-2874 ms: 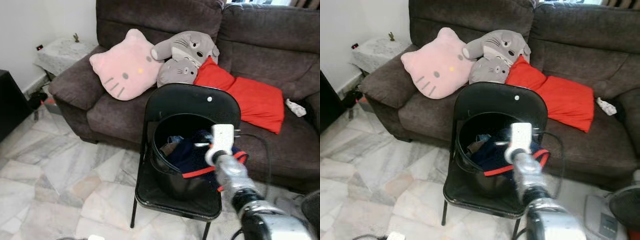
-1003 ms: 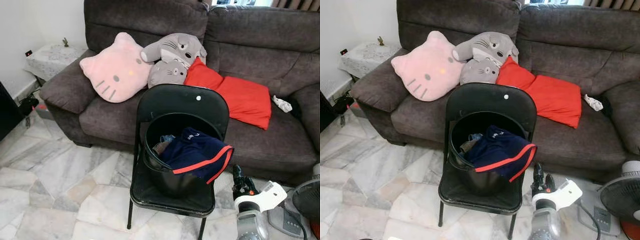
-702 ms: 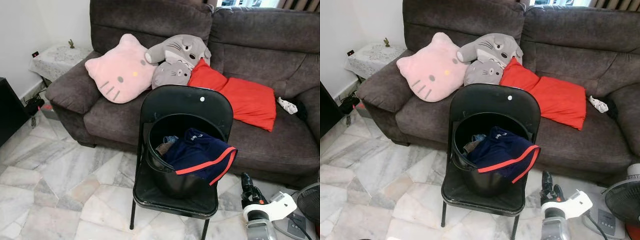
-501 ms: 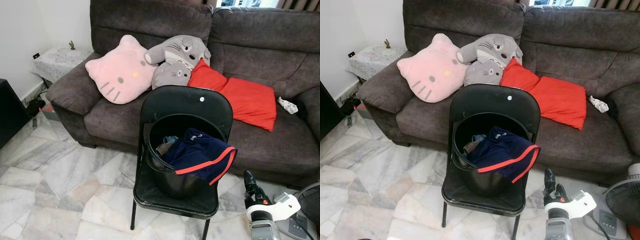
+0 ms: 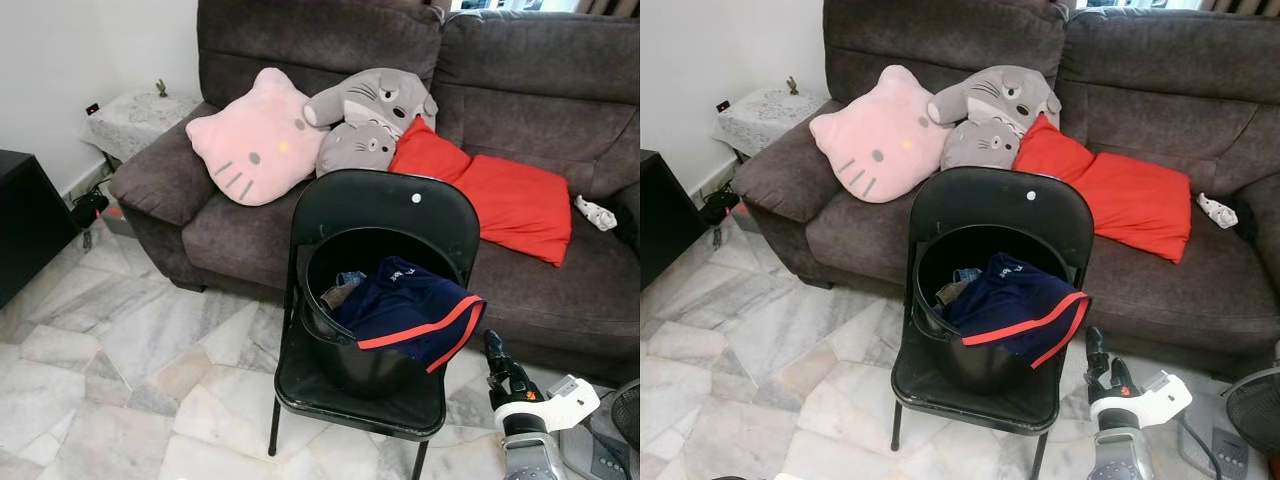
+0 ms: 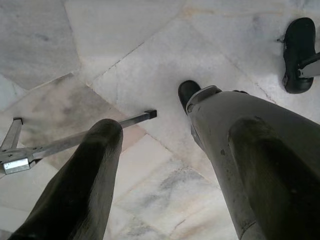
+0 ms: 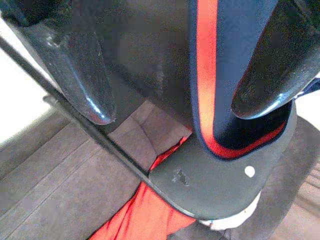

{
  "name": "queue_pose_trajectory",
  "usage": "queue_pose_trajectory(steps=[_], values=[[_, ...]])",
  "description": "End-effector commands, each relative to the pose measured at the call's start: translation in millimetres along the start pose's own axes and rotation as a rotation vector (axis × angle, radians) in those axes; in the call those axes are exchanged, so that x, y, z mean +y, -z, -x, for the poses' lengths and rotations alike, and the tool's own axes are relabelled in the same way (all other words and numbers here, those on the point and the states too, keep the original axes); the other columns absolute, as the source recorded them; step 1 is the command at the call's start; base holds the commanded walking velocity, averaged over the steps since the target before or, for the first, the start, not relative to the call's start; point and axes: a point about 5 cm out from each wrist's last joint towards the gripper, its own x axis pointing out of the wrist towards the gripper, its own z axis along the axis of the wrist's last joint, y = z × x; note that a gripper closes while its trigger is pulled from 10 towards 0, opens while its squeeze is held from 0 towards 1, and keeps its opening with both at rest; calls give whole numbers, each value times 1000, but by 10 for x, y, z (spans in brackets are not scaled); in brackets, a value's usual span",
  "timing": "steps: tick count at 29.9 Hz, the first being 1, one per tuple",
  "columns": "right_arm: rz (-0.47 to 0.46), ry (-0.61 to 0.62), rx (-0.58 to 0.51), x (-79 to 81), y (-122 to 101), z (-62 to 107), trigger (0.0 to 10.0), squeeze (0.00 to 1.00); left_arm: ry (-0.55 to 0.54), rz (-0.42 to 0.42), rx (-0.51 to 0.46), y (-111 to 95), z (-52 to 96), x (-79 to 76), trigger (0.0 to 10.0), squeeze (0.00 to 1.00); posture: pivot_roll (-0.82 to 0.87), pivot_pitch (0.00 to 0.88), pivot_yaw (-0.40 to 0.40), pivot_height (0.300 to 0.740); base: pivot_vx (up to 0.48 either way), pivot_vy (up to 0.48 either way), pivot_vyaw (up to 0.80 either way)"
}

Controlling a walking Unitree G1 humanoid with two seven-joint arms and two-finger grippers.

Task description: Hang hanger

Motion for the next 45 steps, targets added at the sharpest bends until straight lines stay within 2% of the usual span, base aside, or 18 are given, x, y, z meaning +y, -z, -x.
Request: queue_pose_trajectory(steps=[1, 6, 9, 23, 29, 34, 45], values=[[-11, -18, 12, 15, 3, -17, 10000, 0, -1, -19, 32, 71, 12, 28, 10000, 0, -85, 112, 52, 740, 0, 0, 0], [-37, -143, 53, 161, 42, -93, 10000, 0, -2, -22, 32, 73, 13, 36, 10000, 0, -78, 112, 55, 740, 0, 0, 0], [-36, -164, 62, 188, 50, -108, 10000, 0, -2, -21, 33, 74, 14, 37, 10000, 0, -77, 112, 55, 740, 0, 0, 0], [-51, -140, 81, 161, 104, -94, 10000, 0, -4, -22, 31, 72, 14, 43, 10000, 0, -71, 115, 58, 740, 0, 0, 0], [-85, -131, 49, 146, 112, -76, 10000, 0, -4, -23, 30, 70, 14, 43, 10000, 0, -71, 115, 59, 740, 0, 0, 0], [-167, -138, -33, 130, 73, -56, 10000, 0, -7, -23, 27, 67, 14, 44, 10000, 0, -71, 116, 59, 740, 0, 0, 0], [-199, -118, -15, 101, 134, -24, 10000, 0, -3, -24, 27, 67, 14, 44, 10000, 0, -67, 115, 60, 740, 0, 0, 0]])
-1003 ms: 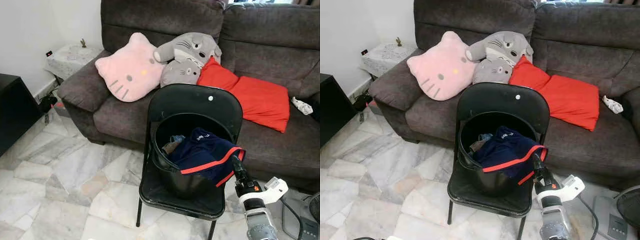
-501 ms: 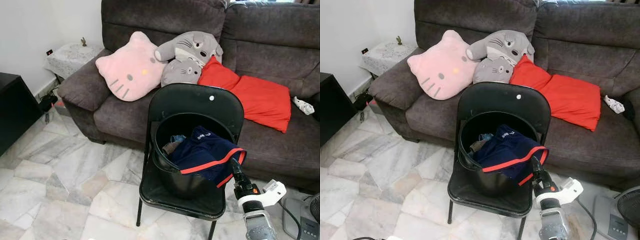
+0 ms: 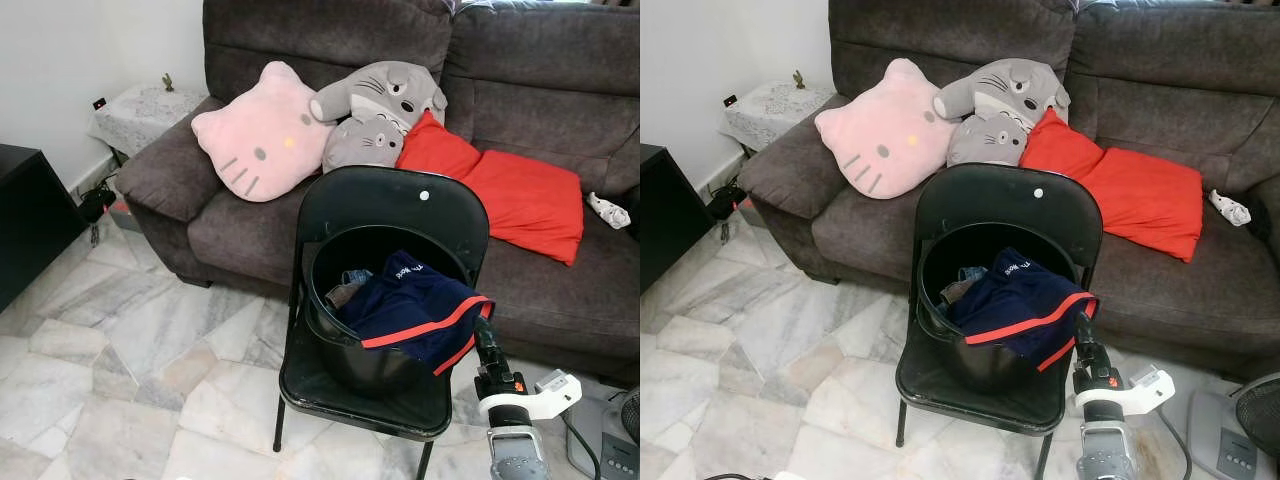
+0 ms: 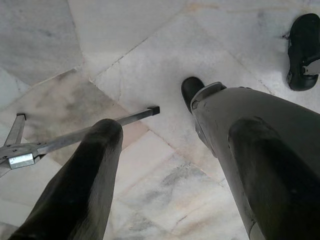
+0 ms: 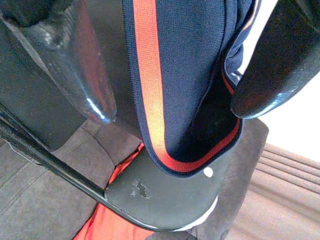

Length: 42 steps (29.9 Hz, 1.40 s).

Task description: Hang hanger

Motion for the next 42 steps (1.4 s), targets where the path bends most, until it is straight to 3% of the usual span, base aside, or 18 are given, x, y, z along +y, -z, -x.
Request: queue_pose_trajectory(steps=[1, 15, 42], values=[[-24, 31, 10, -44, 44, 43, 10000, 0, -3, -12, 29, 79, 15, 36, 10000, 0, -67, 115, 61, 740, 0, 0, 0], [-49, 96, -18, -81, -36, 18, 10000, 0, -3, -13, 29, 79, 15, 38, 10000, 0, -59, 109, 62, 740, 0, 0, 0], [-11, 126, 93, 6, 9, -116, 10000, 0, -5, -13, 30, 78, 16, 43, 10000, 0, -48, 106, 63, 740, 0, 0, 0]])
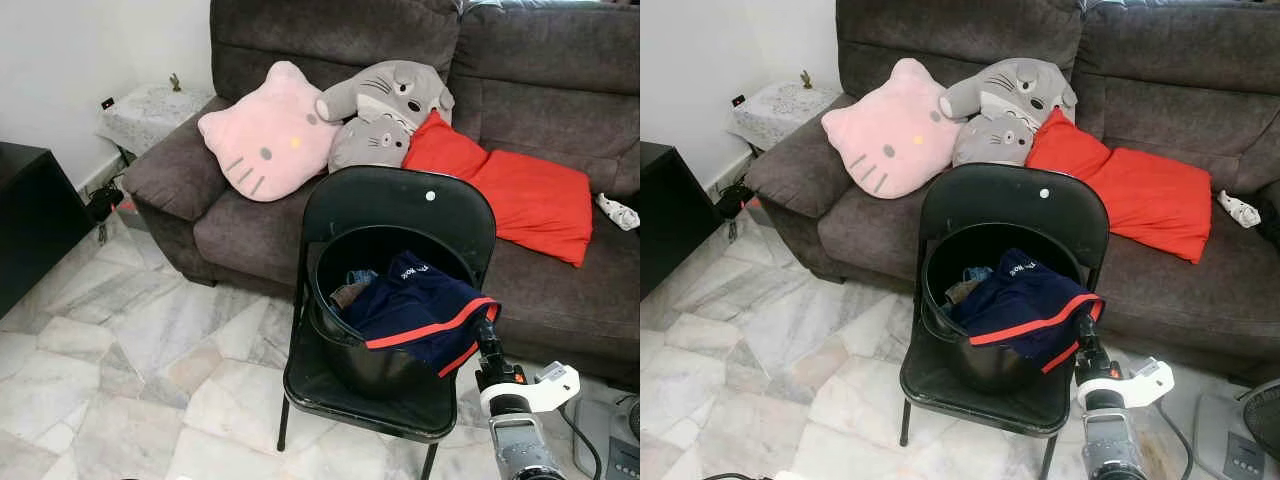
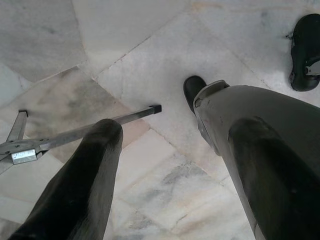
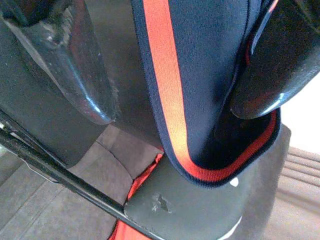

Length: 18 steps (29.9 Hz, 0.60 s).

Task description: Hang hanger

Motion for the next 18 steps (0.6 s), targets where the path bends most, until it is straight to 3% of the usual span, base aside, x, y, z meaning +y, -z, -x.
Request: queue_pose_trajectory(steps=[1, 7, 18], values=[[18, 26, 50, -1, 59, -8, 10000, 0, -5, -11, 31, 82, 16, 39, 10000, 0, -48, 106, 63, 740, 0, 0, 0], [39, 61, 96, -13, 106, -9, 10000, 0, -5, -10, 31, 83, 16, 37, 10000, 0, -46, 106, 61, 740, 0, 0, 0], [50, -12, 111, 76, 133, -51, 10000, 0, -10, -8, 28, 81, 16, 40, 10000, 0, -44, 107, 60, 740, 0, 0, 0]])
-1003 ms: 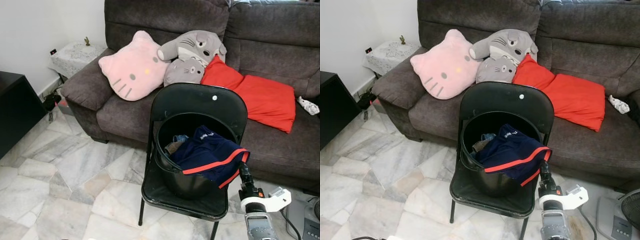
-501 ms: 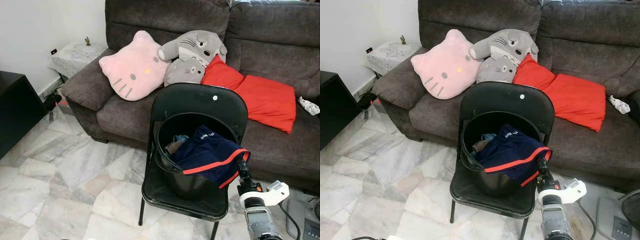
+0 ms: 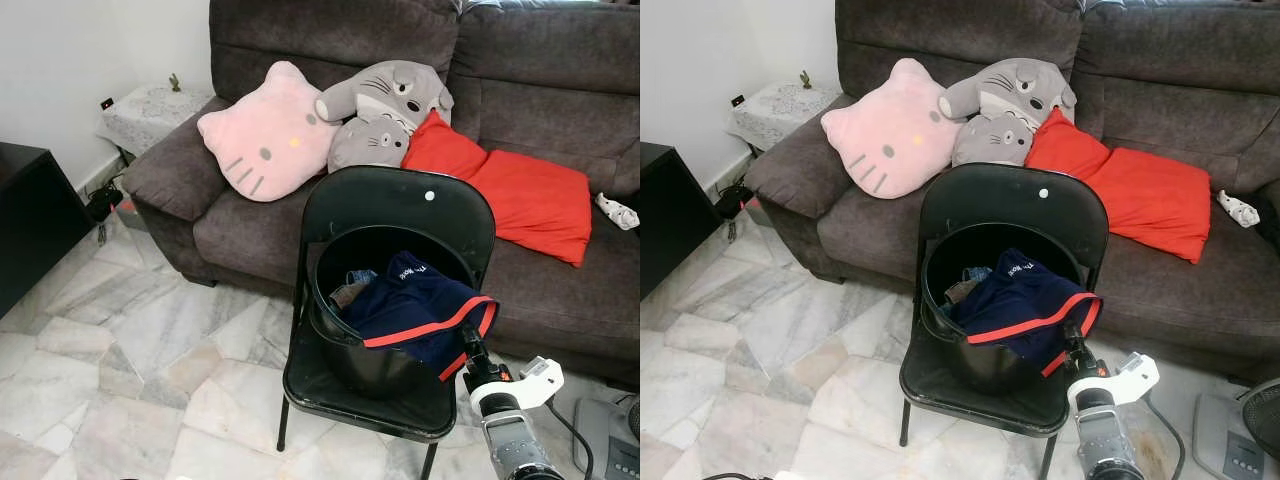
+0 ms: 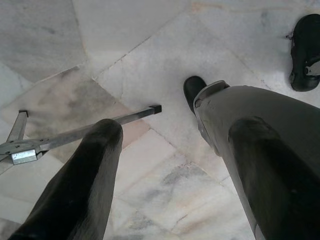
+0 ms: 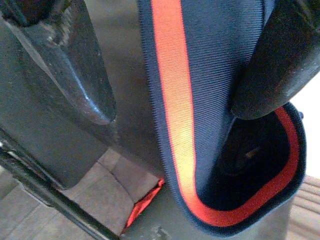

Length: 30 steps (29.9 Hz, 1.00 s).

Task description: Hang hanger

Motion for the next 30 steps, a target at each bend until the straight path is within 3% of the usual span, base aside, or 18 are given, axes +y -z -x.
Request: queue_pose_trajectory(steps=[1, 14, 15, 16, 17, 18, 30], values=[[11, -31, 20, 60, 29, -35, 10000, 0, -9, -8, 27, 81, 16, 40, 10000, 0, -44, 107, 60, 740, 0, 0, 0], [6, -44, 21, 78, 39, -43, 10000, 0, -5, -7, 27, 81, 15, 36, 10000, 0, -45, 108, 59, 740, 0, 0, 0], [8, -46, 21, 81, 39, -44, 4706, 0, -4, -7, 28, 81, 15, 35, 10000, 0, -45, 108, 59, 740, 0, 0, 0], [8, -47, 20, 83, 38, -45, 2353, 0, -1, -6, 29, 82, 15, 33, 10000, 0, -45, 108, 59, 740, 0, 0, 0], [8, -48, 19, 84, 38, -46, 2353, 0, 0, -6, 29, 82, 15, 32, 10000, 0, -45, 108, 59, 740, 0, 0, 0], [7, -51, 18, 87, 40, -47, 0, 0, 3, -7, 30, 82, 15, 31, 10000, 0, -46, 107, 59, 740, 0, 0, 0], [5, -62, 29, 76, 112, -19, 0, 0, 11, -7, 33, 83, 14, 22, 10000, 0, -50, 108, 57, 740, 0, 0, 0]])
